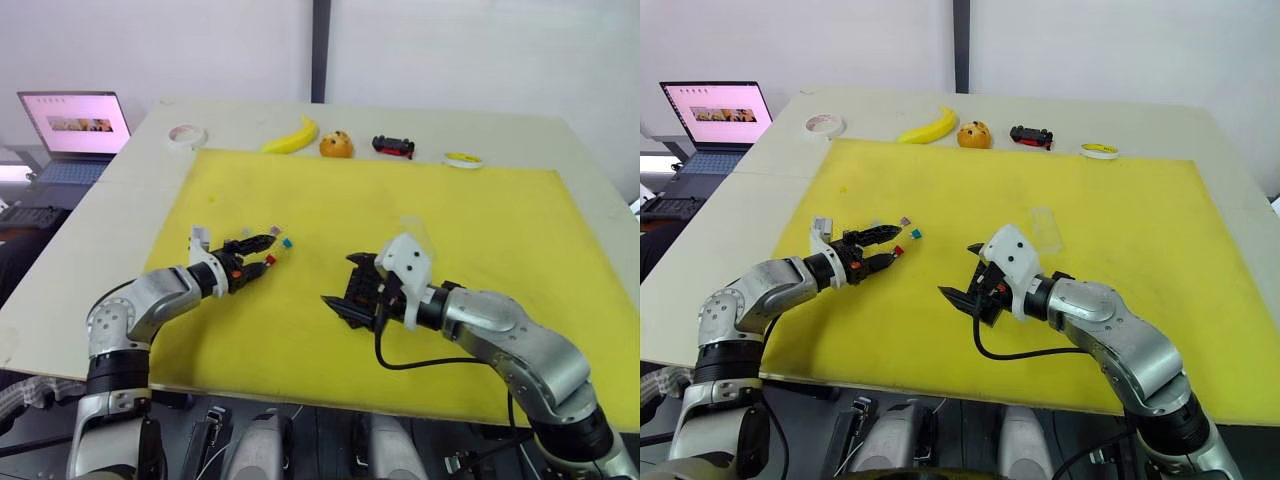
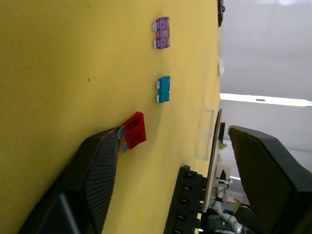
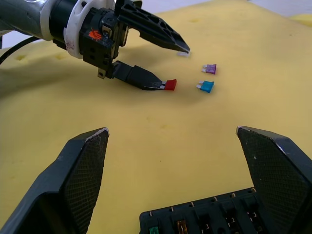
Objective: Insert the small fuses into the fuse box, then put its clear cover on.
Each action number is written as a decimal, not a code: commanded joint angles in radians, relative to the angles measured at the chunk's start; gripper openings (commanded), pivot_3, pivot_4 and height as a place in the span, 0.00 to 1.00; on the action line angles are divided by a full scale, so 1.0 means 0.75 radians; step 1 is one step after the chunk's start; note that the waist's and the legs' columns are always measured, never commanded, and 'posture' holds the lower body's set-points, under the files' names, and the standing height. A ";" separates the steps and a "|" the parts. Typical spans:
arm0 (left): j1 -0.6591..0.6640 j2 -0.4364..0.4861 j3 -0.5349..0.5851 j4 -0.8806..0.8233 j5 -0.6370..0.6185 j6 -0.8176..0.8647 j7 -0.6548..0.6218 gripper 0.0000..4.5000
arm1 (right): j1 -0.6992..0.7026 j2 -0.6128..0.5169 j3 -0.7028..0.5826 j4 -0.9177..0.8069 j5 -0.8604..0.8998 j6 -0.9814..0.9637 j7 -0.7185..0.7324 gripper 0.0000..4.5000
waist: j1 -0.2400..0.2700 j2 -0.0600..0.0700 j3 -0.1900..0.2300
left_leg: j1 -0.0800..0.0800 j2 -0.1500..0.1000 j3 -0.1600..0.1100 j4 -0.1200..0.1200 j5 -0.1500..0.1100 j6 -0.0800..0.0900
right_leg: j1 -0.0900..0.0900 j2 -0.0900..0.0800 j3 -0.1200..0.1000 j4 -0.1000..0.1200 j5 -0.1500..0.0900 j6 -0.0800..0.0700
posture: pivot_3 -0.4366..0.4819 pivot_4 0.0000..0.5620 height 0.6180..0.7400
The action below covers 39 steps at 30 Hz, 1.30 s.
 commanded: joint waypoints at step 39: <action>-0.008 -0.012 0.005 0.138 0.212 0.093 -0.167 0.52 | -0.013 -0.019 -0.060 -0.057 0.004 0.015 0.020 1.00 | 0.001 0.001 -0.001 | 0.001 -0.001 0.000 -0.010 0.001 -0.002 | 0.001 -0.002 -0.001 -0.011 0.000 0.000 | 0.48 0.27 1.00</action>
